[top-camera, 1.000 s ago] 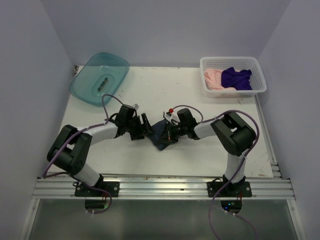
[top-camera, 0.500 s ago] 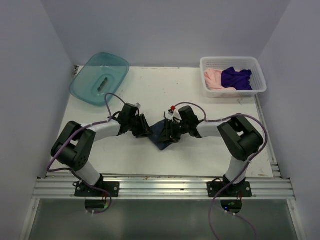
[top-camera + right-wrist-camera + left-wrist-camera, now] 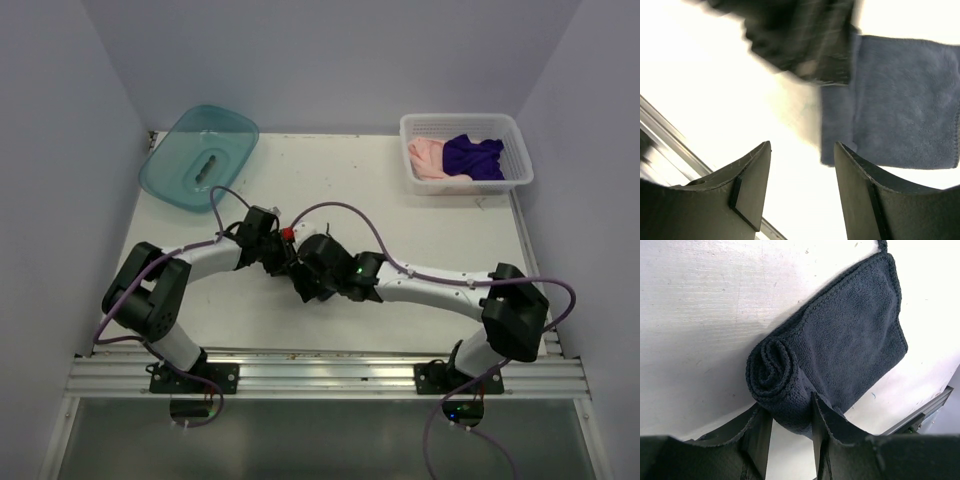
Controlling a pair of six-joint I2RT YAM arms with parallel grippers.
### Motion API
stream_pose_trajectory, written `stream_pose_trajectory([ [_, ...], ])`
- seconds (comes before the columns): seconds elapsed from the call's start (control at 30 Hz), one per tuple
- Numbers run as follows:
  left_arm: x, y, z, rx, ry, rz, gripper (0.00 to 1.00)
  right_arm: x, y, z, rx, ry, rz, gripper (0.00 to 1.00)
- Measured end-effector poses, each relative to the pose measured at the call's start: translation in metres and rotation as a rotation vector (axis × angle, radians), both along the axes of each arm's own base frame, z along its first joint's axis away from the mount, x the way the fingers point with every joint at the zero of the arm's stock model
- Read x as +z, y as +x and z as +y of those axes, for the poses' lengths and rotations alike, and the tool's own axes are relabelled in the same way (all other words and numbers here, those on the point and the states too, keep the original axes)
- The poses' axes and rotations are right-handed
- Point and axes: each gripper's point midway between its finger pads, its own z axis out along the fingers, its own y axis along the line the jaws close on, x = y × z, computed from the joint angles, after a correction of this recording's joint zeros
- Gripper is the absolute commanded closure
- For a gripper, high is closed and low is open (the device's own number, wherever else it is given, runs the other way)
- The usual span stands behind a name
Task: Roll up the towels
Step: Roll the towel
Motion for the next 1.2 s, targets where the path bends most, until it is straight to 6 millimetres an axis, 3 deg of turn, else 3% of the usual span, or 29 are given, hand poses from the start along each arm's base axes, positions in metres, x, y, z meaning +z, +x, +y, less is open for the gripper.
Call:
stream_pose_trajectory([
  [0.1,0.000,0.000,0.000,0.000,0.000,0.001,0.62,-0.001,-0.017,0.009,0.059,-0.107,-0.111,0.44],
  [0.43,0.001,0.000,0.000,0.000,0.000,0.001,0.61,-0.058,-0.005,-0.012,0.057,-0.451,-0.270,0.45],
  [0.63,0.001,0.000,0.000,0.000,0.001,0.002,0.61,-0.072,0.001,-0.017,0.050,-0.523,-0.310,0.58],
  [0.67,0.000,0.000,0.000,0.000,0.001,0.003,0.60,-0.074,0.002,-0.017,0.048,-0.529,-0.314,0.62],
  [0.7,0.001,0.000,0.000,0.000,0.001,0.003,0.59,-0.075,0.002,-0.017,0.048,-0.532,-0.315,0.76],
  [0.73,0.001,0.000,0.000,0.000,0.001,0.003,0.58,-0.076,0.003,-0.017,0.049,-0.537,-0.318,0.80],
  [0.83,0.002,0.001,0.000,0.001,0.001,0.003,0.49,-0.077,0.003,-0.015,0.043,-0.527,-0.318,0.94],
  [0.93,0.003,0.001,0.000,0.000,0.003,0.004,0.31,-0.078,0.004,-0.011,0.038,-0.496,-0.304,1.00],
  [1.03,0.005,0.001,0.000,0.005,0.000,0.004,0.18,-0.080,0.004,-0.012,0.034,-0.433,-0.255,1.00],
  [1.2,0.014,0.001,0.001,-0.004,-0.002,-0.021,0.10,-0.073,0.014,-0.019,-0.002,-0.277,-0.130,1.00],
])
